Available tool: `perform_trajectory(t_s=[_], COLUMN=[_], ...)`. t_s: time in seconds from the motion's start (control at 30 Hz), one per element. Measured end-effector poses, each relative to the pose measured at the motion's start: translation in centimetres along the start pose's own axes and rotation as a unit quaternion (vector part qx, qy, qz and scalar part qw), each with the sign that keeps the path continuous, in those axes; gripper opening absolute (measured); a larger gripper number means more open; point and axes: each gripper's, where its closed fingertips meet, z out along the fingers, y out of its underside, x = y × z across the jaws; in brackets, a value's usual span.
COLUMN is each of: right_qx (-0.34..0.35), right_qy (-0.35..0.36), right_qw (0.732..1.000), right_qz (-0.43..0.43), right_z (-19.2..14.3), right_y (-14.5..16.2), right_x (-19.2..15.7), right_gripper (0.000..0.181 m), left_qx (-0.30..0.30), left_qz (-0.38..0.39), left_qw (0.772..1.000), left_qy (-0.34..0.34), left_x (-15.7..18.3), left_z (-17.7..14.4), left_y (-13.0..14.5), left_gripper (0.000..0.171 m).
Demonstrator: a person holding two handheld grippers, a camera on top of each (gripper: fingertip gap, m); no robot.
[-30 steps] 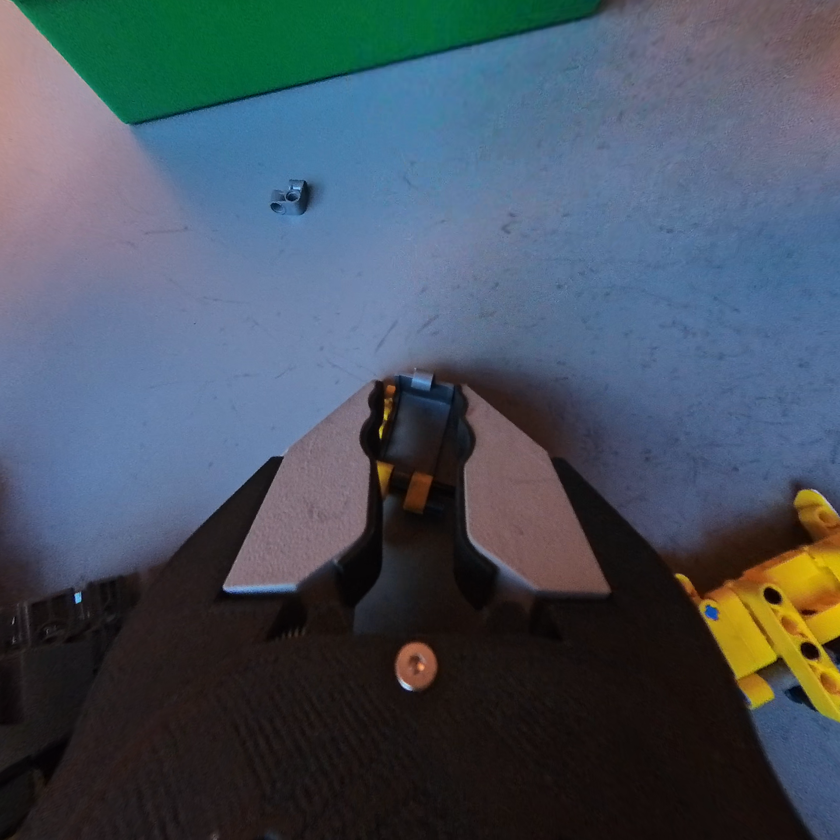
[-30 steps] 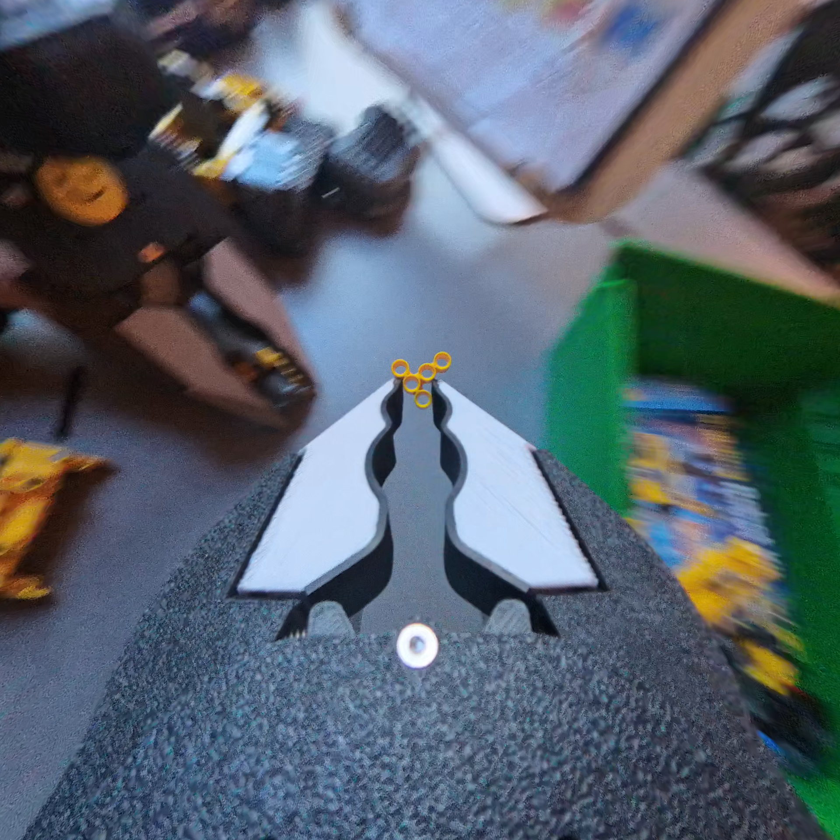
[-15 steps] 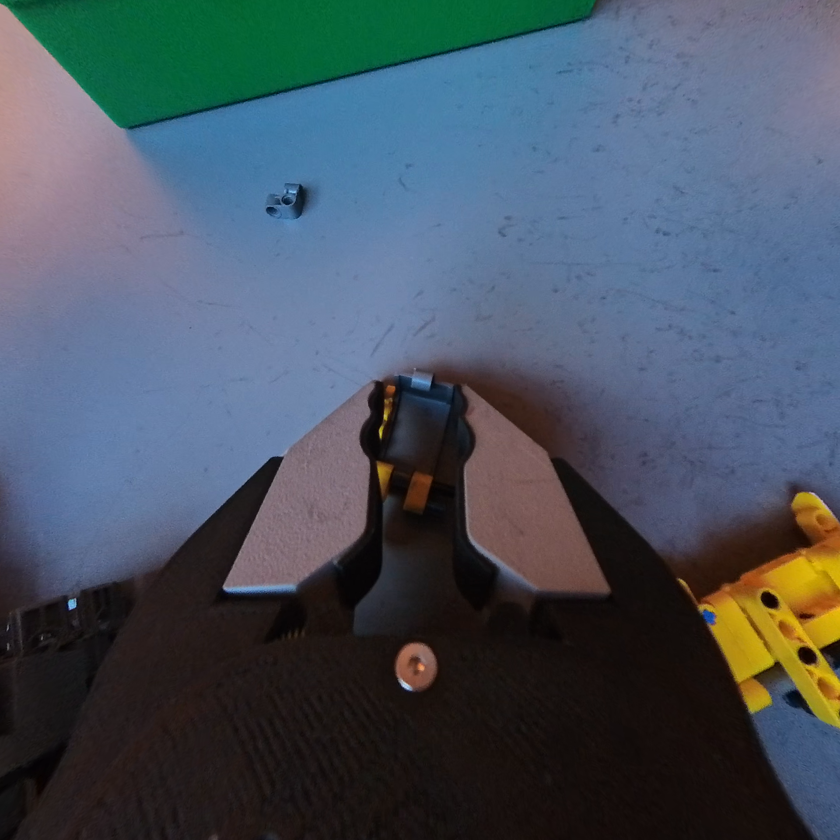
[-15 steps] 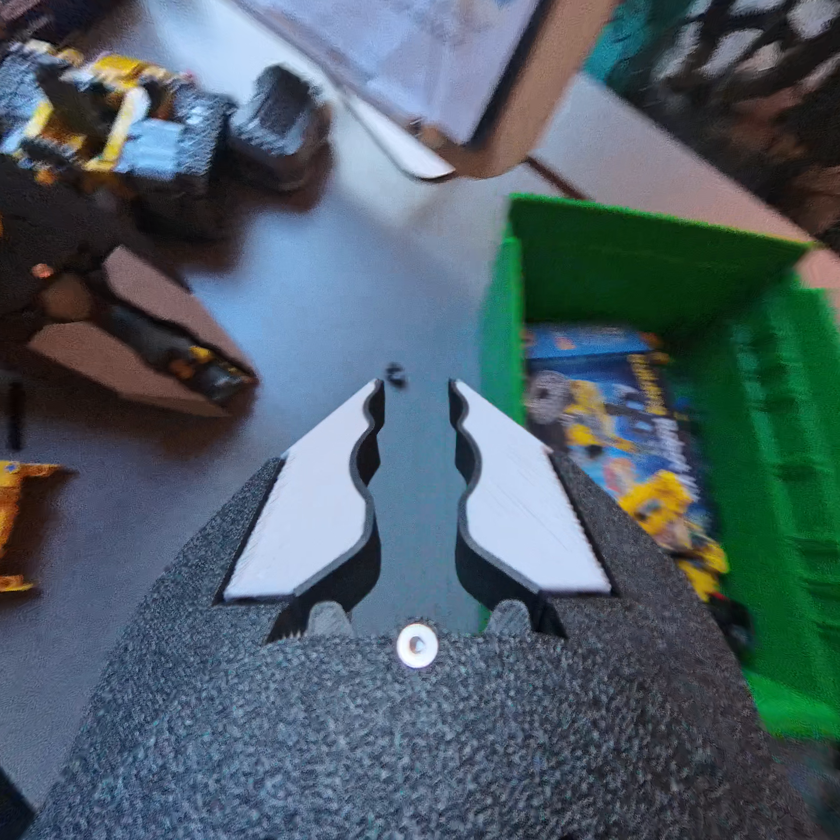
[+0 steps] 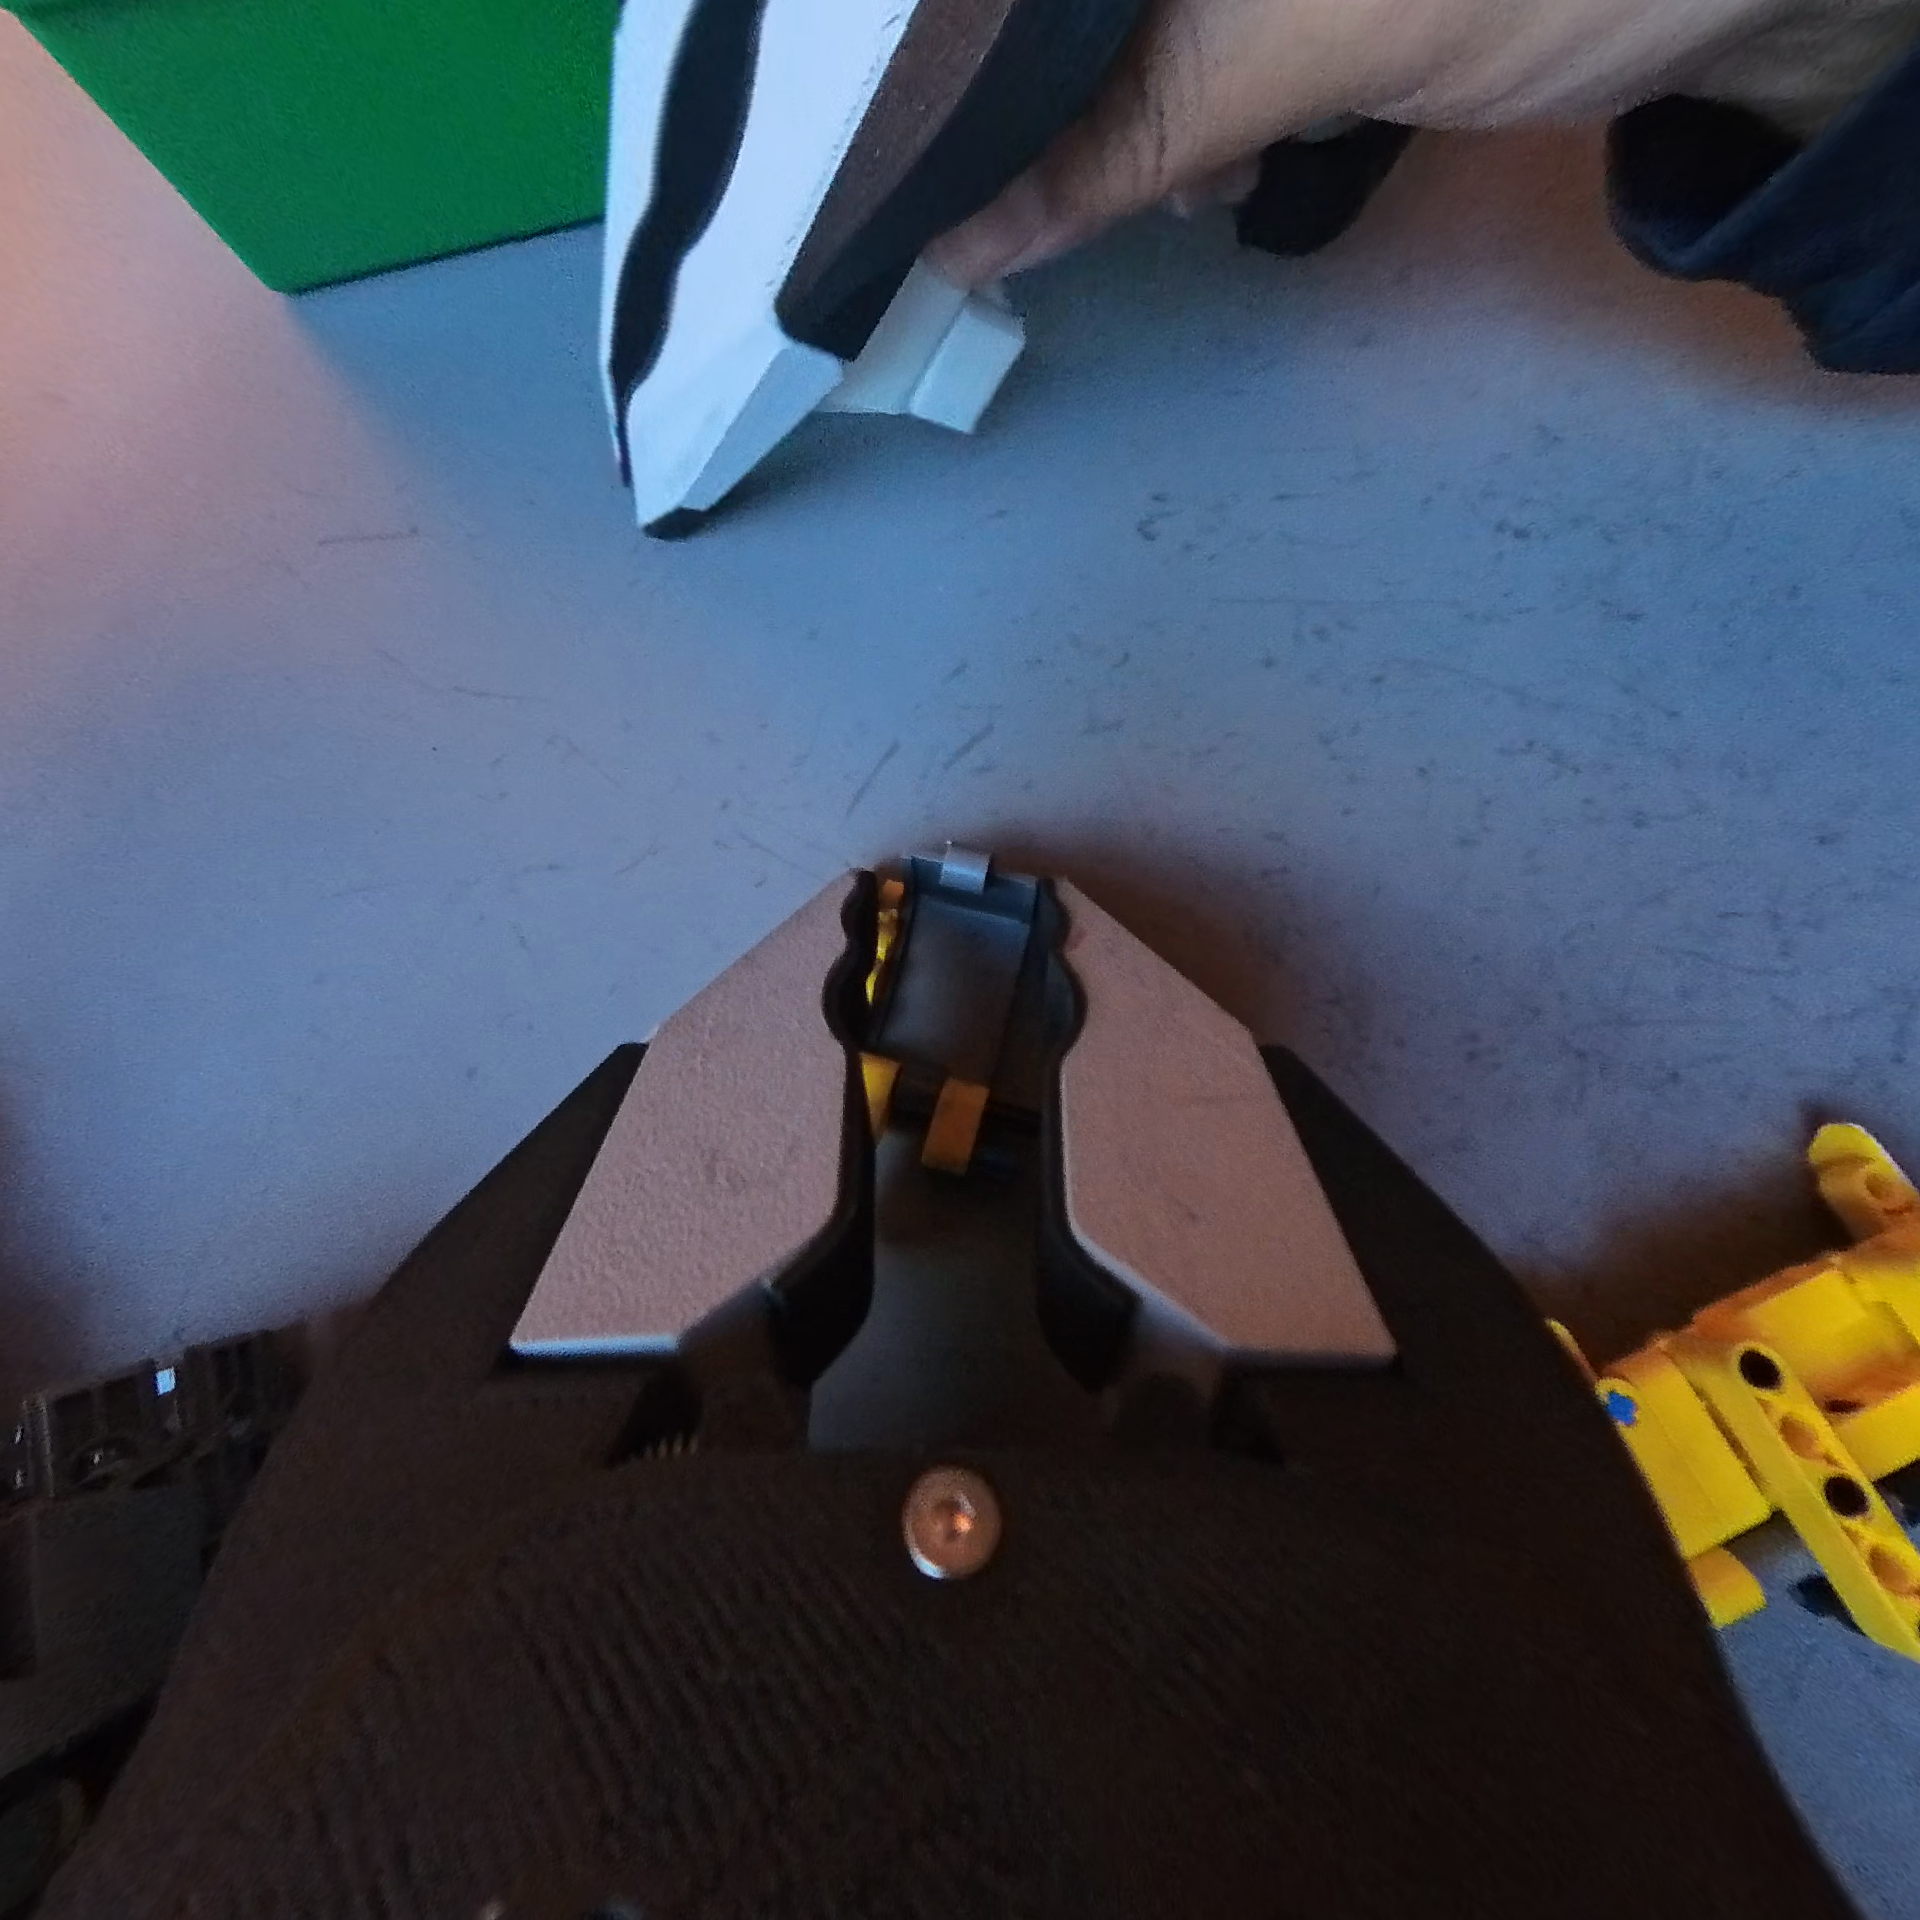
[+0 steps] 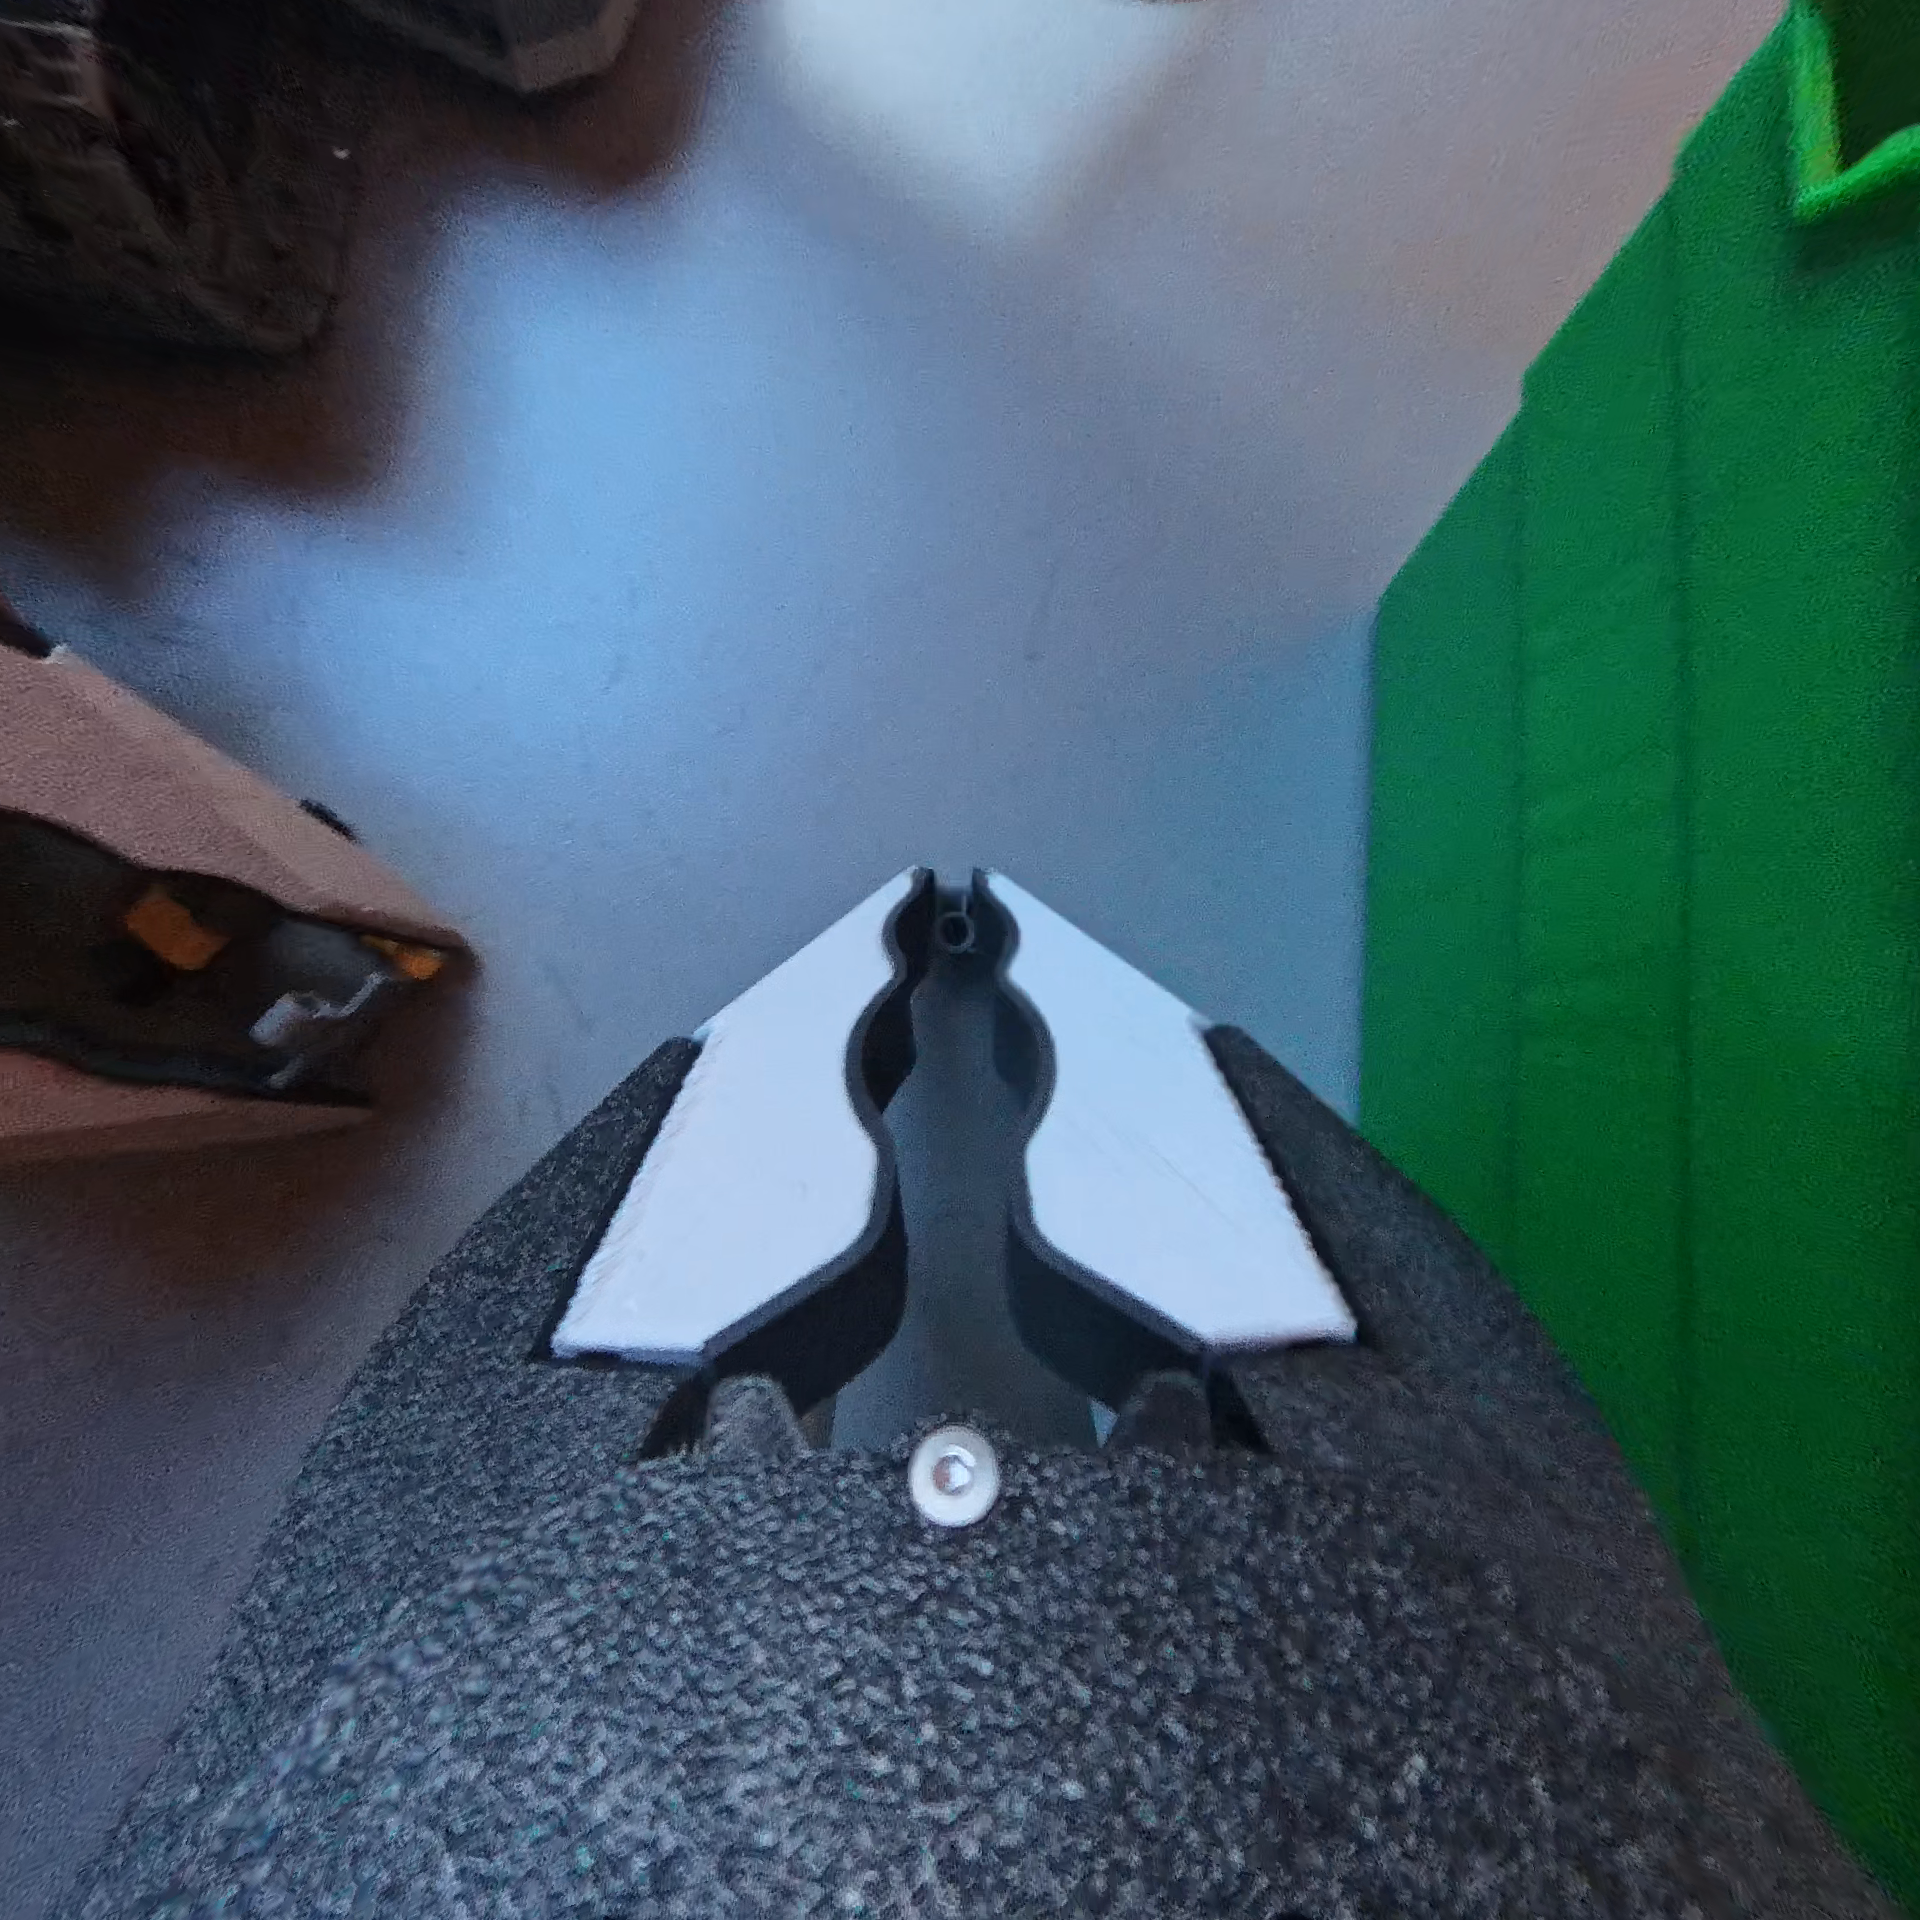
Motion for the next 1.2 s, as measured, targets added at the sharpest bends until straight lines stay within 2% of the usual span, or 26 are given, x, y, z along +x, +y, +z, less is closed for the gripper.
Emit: perform_trajectory(t_s=[0.1,0.2,0.3,0.37,0.4,0.47,0.53,0.6,0.7,0.87,0.93,1.0,1.07,1.13,1.2], right_qx=[0.037,0.111,0.165,0.167,0.157,0.103,0.081,0.111,0.142,0.145,0.133,0.113,0.108,0.120,0.139], right_qy=[0.008,0.055,0.132,0.166,0.165,0.155,0.163,0.142,0.075,-0.129,-0.155,-0.129,-0.041,0.028,0.056], right_qw=[0.999,0.990,0.974,0.970,0.972,0.982,0.983,0.984,0.987,0.980,0.974,0.971,0.968,0.965,0.964], right_qz=[-0.030,-0.068,-0.083,-0.061,-0.048,-0.010,0.006,0.009,0.006,-0.051,-0.097,-0.166,-0.221,-0.231,-0.219], right_z=[-1.8,-6.7,-12.6,-15.3,-15.8,-15.5,-15.7,-16.1,-15.4,-11.1,-9.2,-7.0,-5.0,-4.2,-3.9], right_y=[-1.0,-4.0,-6.6,-6.6,-6.1,-3.9,-2.4,-2.6,-3.2,-3.2,-2.5,-1.7,-2.1,-3.4,-4.6], right_x=[-0.9,-1.1,1.5,4.6,6.0,8.2,9.4,8.5,5.1,-5.5,-7.9,-8.4,-7.1,-5.7,-4.8], right_gripper=[0.004,0.004,0.004,0.004,0.009,0.044,0.045,0.035,0.037,0.040,0.036,0.036,0.035,0.033,0.032], left_qx=[-0.001,-0.003,-0.005,-0.006,-0.005,-0.001,-0.003,-0.002,-0.001,-0.003,-0.005,0.000,0.000,0.001,0.002], left_qz=[0.001,0.005,0.020,0.035,0.042,0.050,0.049,0.042,0.028,0.024,0.023,0.021,0.015,0.012,0.010], left_qw=[1.000,1.000,1.000,0.999,0.999,0.998,0.999,0.999,1.000,1.000,1.000,1.000,1.000,1.000,1.000], left_qy=[-0.001,-0.003,-0.012,-0.025,-0.031,-0.027,-0.019,-0.015,-0.013,-0.015,-0.014,-0.012,-0.009,-0.009,-0.005], left_x=[0.0,0.0,0.0,-0.2,-0.2,0.1,0.4,0.4,0.4,0.3,0.4,0.4,0.4,0.3,0.4], left_z=[0.0,0.0,0.1,0.1,0.1,0.1,0.2,0.3,0.3,0.2,0.2,0.3,0.3,0.3,0.3], left_y=[0.0,-0.1,-0.2,-0.3,-0.4,-0.6,-0.4,-0.4,-0.4,-0.4,-0.3,-0.4,-0.3,-0.3,-0.3], left_gripper=[0.028,0.027,0.027,0.027,0.027,0.027,0.027,0.027,0.027,0.027,0.027,0.028,0.028,0.028,0.028])
